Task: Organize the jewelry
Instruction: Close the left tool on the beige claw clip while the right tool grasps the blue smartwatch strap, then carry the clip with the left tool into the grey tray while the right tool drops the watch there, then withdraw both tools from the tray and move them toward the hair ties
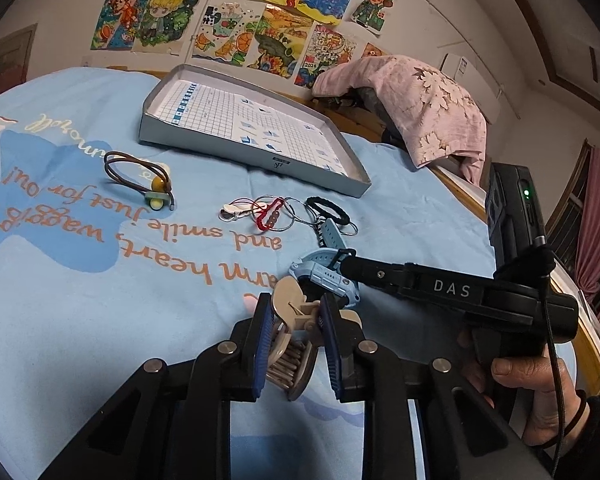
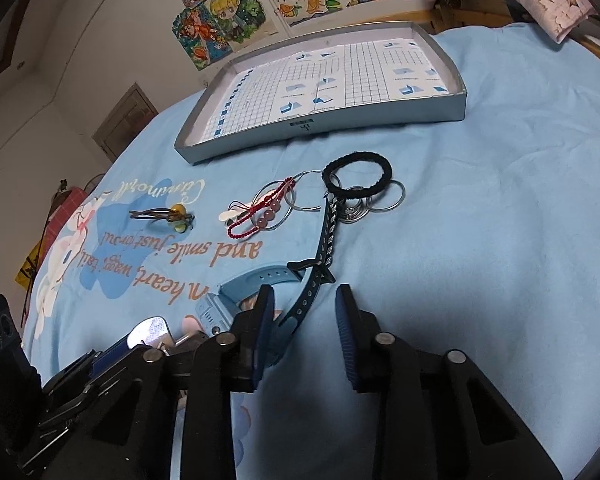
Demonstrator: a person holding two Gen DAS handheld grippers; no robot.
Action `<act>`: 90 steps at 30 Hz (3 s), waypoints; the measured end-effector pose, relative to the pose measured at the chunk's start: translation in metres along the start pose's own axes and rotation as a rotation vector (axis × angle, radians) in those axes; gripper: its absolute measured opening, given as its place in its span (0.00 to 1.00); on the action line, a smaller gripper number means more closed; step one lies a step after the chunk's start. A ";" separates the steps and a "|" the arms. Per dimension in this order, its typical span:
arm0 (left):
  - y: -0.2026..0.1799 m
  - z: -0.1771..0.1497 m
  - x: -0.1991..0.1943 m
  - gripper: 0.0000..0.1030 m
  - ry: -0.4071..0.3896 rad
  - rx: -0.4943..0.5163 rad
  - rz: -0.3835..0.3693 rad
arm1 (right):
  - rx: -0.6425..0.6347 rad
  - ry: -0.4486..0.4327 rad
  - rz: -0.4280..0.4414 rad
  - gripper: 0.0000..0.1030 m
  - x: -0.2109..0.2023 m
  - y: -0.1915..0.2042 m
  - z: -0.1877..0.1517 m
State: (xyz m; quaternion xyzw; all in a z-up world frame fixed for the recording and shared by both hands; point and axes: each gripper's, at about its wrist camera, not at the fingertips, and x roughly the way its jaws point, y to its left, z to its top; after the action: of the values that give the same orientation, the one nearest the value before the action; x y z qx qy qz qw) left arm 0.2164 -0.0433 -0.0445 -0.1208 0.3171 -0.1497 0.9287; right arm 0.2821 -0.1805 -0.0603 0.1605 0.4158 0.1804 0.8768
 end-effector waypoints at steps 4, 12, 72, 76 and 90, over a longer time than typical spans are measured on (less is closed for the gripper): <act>-0.001 0.001 -0.003 0.21 -0.014 -0.001 0.008 | -0.002 0.015 0.010 0.11 0.002 0.001 -0.002; 0.000 0.007 -0.016 0.16 -0.067 -0.007 0.048 | -0.022 -0.043 0.018 0.03 -0.011 0.004 -0.005; 0.033 0.131 -0.047 1.00 -0.415 0.021 0.262 | -0.191 -0.571 -0.123 0.99 -0.101 0.048 0.096; 0.020 0.103 -0.090 1.00 -0.449 0.037 0.295 | -0.226 -0.628 -0.131 0.99 -0.141 0.064 0.057; -0.014 -0.008 -0.189 1.00 -0.502 0.151 0.374 | -0.243 -0.681 -0.209 0.99 -0.219 0.093 -0.085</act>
State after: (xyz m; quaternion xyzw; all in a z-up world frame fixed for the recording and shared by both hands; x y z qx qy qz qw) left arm 0.0666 0.0101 0.0581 -0.0244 0.0830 0.0351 0.9956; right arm 0.0690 -0.1857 0.0750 0.0626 0.0903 0.0744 0.9912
